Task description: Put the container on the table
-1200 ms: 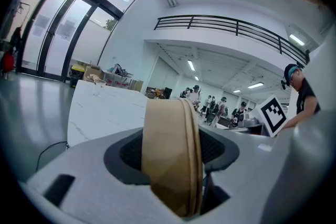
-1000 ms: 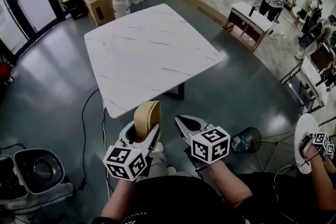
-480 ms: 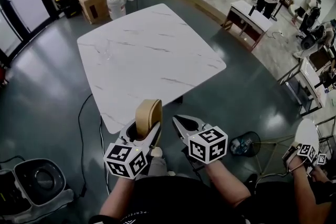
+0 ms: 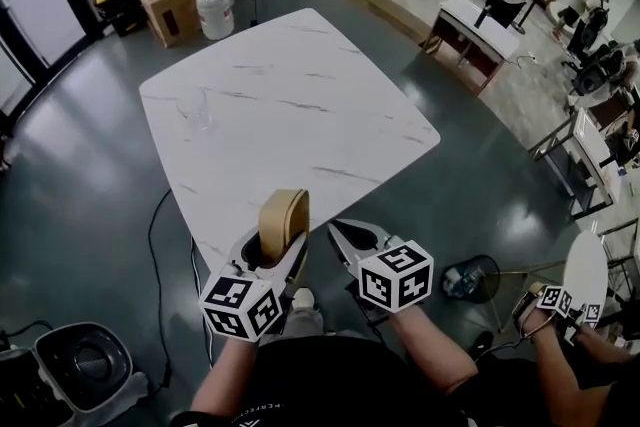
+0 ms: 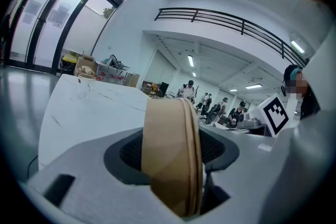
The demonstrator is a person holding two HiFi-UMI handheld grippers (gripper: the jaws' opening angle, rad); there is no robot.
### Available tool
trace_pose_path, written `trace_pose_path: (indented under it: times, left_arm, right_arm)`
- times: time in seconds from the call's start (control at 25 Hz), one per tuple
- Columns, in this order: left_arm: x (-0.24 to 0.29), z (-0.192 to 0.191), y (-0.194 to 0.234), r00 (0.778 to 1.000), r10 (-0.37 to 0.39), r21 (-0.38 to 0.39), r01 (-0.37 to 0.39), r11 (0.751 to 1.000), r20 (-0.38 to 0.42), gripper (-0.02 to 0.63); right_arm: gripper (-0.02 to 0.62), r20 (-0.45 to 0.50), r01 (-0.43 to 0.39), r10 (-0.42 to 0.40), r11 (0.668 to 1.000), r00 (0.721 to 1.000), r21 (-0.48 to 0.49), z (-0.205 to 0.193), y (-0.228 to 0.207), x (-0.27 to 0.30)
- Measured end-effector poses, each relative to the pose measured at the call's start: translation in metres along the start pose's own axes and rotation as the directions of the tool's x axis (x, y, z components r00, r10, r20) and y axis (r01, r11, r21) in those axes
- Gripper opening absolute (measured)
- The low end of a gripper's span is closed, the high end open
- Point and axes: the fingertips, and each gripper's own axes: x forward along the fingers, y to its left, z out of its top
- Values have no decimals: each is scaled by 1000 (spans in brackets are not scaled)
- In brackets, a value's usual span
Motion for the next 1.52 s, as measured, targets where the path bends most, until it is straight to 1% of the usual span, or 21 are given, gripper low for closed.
trace_pose_path:
  times: [0.36, 0.56, 0.68, 1.04, 1.2, 1.52]
  left_arm:
    - [12, 23, 42, 1000, -16, -12, 16, 1000, 0, 253]
    - [27, 30, 53, 1000, -30, -11, 30, 999, 2, 253]
    - [35, 34, 60, 1000, -25, -18, 25, 1000, 7, 253]
    - [70, 60, 84, 999, 14, -61, -12, 998, 33, 253]
    - [95, 76, 89, 999, 30, -62, -28, 998, 39, 253]
    - [141, 93, 99, 998, 49, -97, -44, 994, 50, 255]
  right_arm:
    - [-2, 5, 16, -16, 1000, 1000, -10, 26, -2, 41]
    - [-2, -3, 26, -26, 1000, 1000, -12, 31, -9, 55]
    - [-2, -5, 28, -28, 1000, 1000, -11, 37, -14, 62]
    - [-2, -4, -18, 18, 999, 1000, -41, 73, -38, 95]
    - [-2, -12, -34, 33, 998, 999, -54, 93, -57, 106]
    - [-2, -42, -66, 63, 996, 997, -64, 117, -94, 131]
